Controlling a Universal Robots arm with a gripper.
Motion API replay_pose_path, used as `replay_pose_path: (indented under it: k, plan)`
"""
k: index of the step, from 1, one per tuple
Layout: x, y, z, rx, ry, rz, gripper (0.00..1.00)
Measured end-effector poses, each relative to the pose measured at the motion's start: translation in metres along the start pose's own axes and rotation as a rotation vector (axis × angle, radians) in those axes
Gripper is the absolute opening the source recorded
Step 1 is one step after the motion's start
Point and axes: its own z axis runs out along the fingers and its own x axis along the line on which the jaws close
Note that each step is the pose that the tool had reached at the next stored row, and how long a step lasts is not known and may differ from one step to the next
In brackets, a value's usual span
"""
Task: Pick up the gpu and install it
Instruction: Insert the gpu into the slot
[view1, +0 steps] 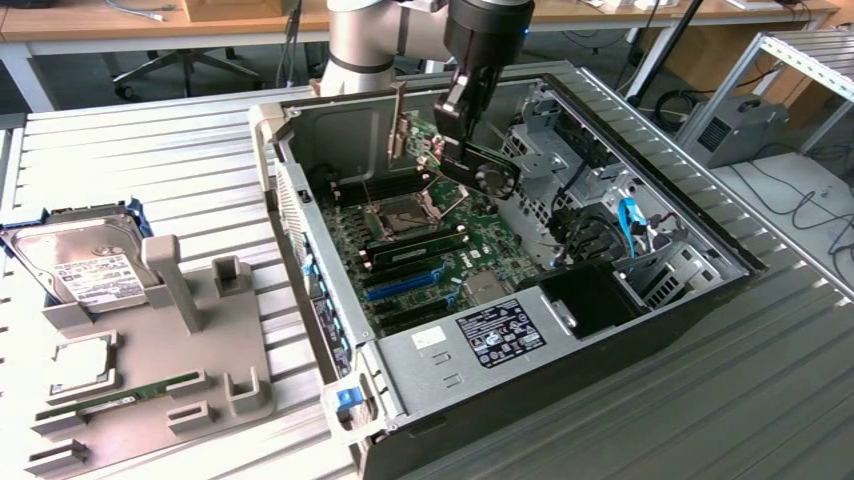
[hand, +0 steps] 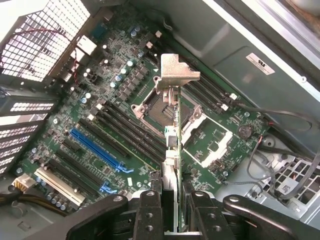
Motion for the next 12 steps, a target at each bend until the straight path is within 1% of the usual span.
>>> replay_pose_path:
  k: [12]
  plan:
    - [0.0, 0.0, 0.0, -0.0008, -0.0005, -0.043, 0.26]
